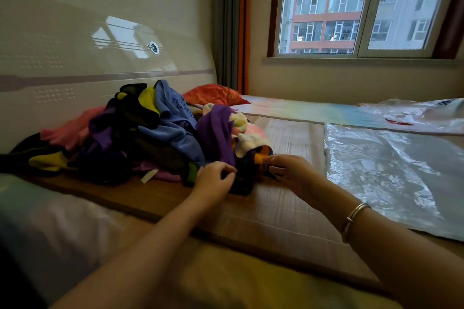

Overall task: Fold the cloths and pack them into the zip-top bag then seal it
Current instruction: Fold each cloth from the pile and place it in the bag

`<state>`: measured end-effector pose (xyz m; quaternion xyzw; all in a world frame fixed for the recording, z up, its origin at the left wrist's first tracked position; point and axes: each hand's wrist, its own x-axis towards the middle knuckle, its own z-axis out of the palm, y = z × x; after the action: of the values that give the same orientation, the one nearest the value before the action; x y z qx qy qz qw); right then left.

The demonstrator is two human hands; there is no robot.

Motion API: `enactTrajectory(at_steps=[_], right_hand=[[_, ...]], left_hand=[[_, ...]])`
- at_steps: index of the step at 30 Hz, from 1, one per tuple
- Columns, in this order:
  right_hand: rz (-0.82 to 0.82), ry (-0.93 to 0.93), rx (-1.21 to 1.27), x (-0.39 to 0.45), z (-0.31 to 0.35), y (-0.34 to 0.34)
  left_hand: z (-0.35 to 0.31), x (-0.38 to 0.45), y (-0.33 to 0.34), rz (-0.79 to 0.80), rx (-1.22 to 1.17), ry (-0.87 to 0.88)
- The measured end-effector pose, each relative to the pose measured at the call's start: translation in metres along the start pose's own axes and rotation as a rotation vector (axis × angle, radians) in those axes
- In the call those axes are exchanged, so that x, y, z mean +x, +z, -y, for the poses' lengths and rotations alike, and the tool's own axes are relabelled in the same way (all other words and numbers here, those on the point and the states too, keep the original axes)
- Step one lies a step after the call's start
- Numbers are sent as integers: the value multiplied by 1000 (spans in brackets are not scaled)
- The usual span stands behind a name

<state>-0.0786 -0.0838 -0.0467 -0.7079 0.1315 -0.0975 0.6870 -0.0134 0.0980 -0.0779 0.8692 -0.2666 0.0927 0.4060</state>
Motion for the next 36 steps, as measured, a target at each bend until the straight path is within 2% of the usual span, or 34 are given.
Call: enactTrajectory(at_steps=[4, 7, 10, 12, 14, 17, 19, 23, 27, 30, 33, 36], right_hand=[[-49, 119, 82, -24, 2, -9], [21, 234, 124, -52, 6, -26], [102, 321, 64, -81, 12, -45], [95, 347, 20, -94, 11, -54], [26, 295, -69, -101, 7, -63], [-51, 127, -362, -114, 4, -81], [-59, 106, -398, -124, 7, -97], [-31, 131, -456, -146, 15, -137], [-4, 168, -767, -160, 14, -170], [6, 86, -1040, -162, -1, -186], [1, -34, -1293, -164, -15, -197], [42, -114, -1361, -167, -24, -200]], left_hand=[[-58, -34, 4, 98, -205, 138], [-94, -64, 6, 349, -377, 154], [-119, -92, 13, 599, -339, 149], [-130, -101, 14, 686, -289, 164], [-135, -103, 16, 628, -279, 188], [-133, -95, 22, 395, -296, 173], [-124, -87, 29, 304, -232, 159], [-103, -74, 58, 304, -34, 188], [-114, -78, 96, 403, -9, 200], [-126, -83, 121, 427, 93, 258], [-132, -85, 135, 361, 198, 336], [-131, -84, 137, 304, 179, 372]])
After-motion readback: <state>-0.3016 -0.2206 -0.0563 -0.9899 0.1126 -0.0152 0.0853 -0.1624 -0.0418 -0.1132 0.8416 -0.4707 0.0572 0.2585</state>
